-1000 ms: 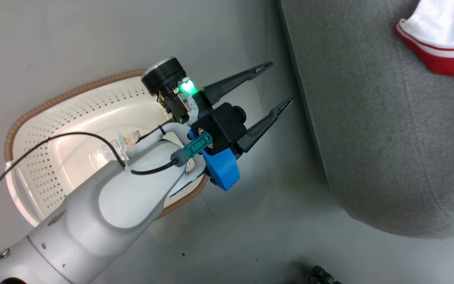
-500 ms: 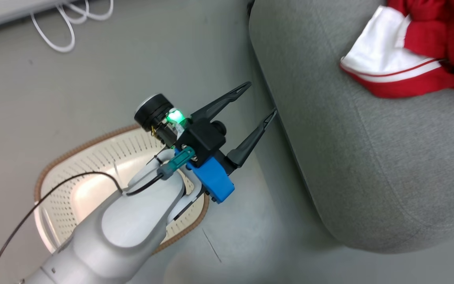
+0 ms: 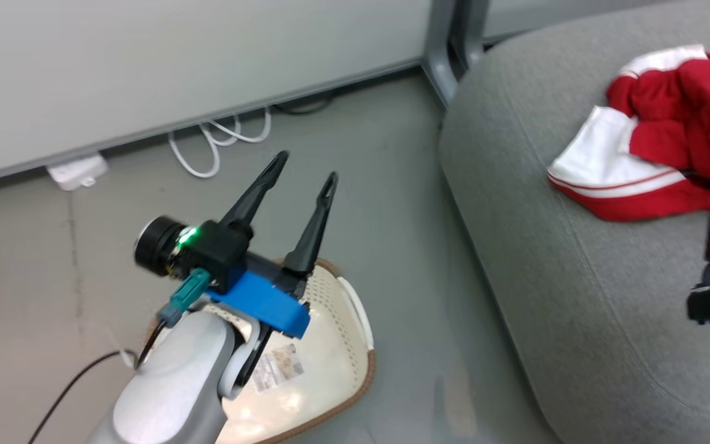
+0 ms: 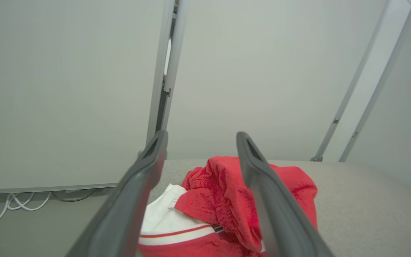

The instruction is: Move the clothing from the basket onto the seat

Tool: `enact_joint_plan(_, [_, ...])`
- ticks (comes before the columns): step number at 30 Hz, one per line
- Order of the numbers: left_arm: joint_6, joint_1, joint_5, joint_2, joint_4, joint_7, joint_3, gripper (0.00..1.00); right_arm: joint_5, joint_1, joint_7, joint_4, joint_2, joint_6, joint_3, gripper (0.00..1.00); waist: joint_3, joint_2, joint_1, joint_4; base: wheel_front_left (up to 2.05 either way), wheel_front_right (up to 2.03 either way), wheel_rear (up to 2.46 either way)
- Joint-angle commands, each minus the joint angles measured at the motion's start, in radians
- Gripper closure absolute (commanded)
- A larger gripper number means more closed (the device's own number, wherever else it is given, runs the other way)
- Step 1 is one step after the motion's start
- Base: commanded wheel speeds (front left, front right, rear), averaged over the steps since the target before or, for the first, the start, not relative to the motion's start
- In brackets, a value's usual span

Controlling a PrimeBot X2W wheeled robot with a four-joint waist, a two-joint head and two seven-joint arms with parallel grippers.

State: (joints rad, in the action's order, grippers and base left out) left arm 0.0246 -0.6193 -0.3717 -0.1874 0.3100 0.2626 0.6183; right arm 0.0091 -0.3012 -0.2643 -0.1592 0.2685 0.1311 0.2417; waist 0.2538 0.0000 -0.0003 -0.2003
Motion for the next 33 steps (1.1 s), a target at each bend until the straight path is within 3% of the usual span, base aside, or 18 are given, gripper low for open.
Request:
enact_joint_plan(1, [0.000,0.041,0.013,-0.001,-0.005,0.003,-0.034,0.00,0.002,0.024,0.000,0.001,-0.005,-0.001,-0.028,0.00,-0.066,0.0000,0.0003,0.067,0.00,0.00,0.00])
enact_joint_plan(16, [-0.020,0.315,0.108,0.056,-0.042,0.003,-0.341,0.00,0.024,0.121,0.000,-0.027,-0.080,-0.001,-0.201,0.00,-0.229,0.0000,0.0003,0.214,0.00,0.00,0.00])
enact_joint_plan(33, [-0.097,0.497,0.198,0.120,-0.077,0.003,-0.524,0.00,0.046,0.259,0.000,-0.070,-0.143,-0.001,-0.203,0.00,-0.287,0.0000,0.0003,0.250,0.00,0.00,0.00])
